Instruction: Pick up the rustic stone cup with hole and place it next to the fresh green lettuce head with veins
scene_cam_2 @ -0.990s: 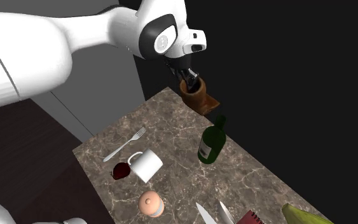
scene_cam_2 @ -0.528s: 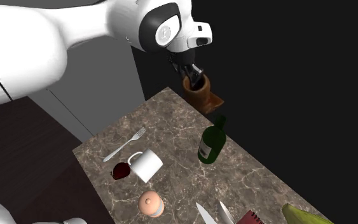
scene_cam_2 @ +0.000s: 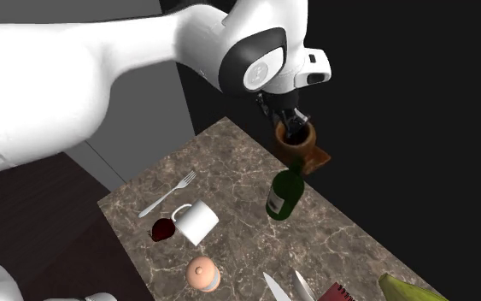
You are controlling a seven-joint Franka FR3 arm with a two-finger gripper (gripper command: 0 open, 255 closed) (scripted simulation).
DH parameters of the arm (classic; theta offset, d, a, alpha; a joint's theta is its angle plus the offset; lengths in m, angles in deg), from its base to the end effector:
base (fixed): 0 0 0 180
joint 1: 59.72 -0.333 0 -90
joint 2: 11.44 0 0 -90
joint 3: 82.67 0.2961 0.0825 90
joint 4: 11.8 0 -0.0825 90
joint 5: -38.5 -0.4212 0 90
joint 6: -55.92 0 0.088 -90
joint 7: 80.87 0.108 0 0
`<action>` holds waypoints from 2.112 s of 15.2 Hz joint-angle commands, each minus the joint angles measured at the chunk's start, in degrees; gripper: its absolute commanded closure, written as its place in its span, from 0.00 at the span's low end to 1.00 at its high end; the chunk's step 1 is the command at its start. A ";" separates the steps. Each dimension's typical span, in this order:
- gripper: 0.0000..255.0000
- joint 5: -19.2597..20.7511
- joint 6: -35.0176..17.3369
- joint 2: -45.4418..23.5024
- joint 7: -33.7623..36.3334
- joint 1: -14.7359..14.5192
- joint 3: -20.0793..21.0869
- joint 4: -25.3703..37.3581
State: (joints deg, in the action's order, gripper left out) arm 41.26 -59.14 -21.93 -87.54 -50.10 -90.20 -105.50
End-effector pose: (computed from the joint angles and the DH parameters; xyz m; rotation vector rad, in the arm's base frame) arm 0.6411 -0.1953 0.4975 3.0135 -0.2450 0.2621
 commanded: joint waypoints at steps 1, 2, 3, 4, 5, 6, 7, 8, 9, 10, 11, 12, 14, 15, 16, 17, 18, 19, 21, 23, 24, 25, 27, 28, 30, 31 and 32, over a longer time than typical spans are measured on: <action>1.00 -0.74 -0.38 -0.06 -2.83 1.62 -0.94 -0.10; 1.00 -1.14 -0.37 -0.32 -4.21 2.43 -1.40 0.24; 1.00 -1.56 -0.33 -0.64 -5.59 3.24 -1.85 0.64; 1.00 -2.00 -0.27 -1.02 -6.97 4.06 -2.31 1.13; 1.00 -2.45 -0.17 -1.45 -8.35 4.90 -2.74 1.69; 1.00 -2.91 -0.05 -1.93 -9.73 5.74 -3.16 2.33; 1.00 -3.38 0.11 -2.48 -11.10 6.60 -3.57 3.05; 1.00 -3.88 0.30 -3.08 -12.47 7.47 -3.97 3.85; 1.00 -4.38 0.53 -3.74 -13.84 8.37 -4.34 4.73; 1.00 -4.90 0.79 -4.45 -15.19 9.27 -4.71 5.71; 1.00 -5.43 1.10 -5.23 -16.53 10.20 -5.05 6.77; 1.00 -5.97 1.44 -6.06 -17.87 11.15 -5.37 7.92; 1.00 -7.09 2.26 -7.92 -20.48 13.10 -5.96 10.52; 1.00 -7.67 2.74 -8.94 -21.76 14.11 -6.22 11.98; 1.00 -8.25 3.27 -10.03 -23.02 15.14 -6.46 13.55; 1.00 -8.84 3.86 -11.20 -24.25 16.20 -6.68 15.24; 1.00 -9.44 4.51 -12.44 -25.46 17.29 -6.87 17.06; 1.00 -10.04 5.23 -13.76 -26.63 18.41 -7.04 19.03; 1.00 -11.26 6.89 -16.68 -28.88 20.74 -7.31 23.47; 1.00 -12.58 9.13 -20.38 -31.10 23.47 -7.45 29.25; 1.00 -12.54 8.25 -20.20 -31.15 23.39 -7.40 28.19; 1.00 -12.52 7.39 -20.04 -31.20 23.29 -7.38 27.18; 1.00 -12.52 5.71 -19.81 -31.32 23.10 -7.37 25.26; 1.00 -12.53 4.89 -19.73 -31.38 23.02 -7.36 24.35; 1.00 -12.56 3.30 -19.63 -31.50 22.87 -7.33 22.64; 1.00 -12.59 2.51 -19.60 -31.56 22.80 -7.31 21.83; 1.00 -12.62 1.74 -19.60 -31.62 22.74 -7.29 21.04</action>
State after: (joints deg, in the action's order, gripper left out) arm 28.70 -56.71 -41.43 -119.05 -27.37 -97.51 -83.99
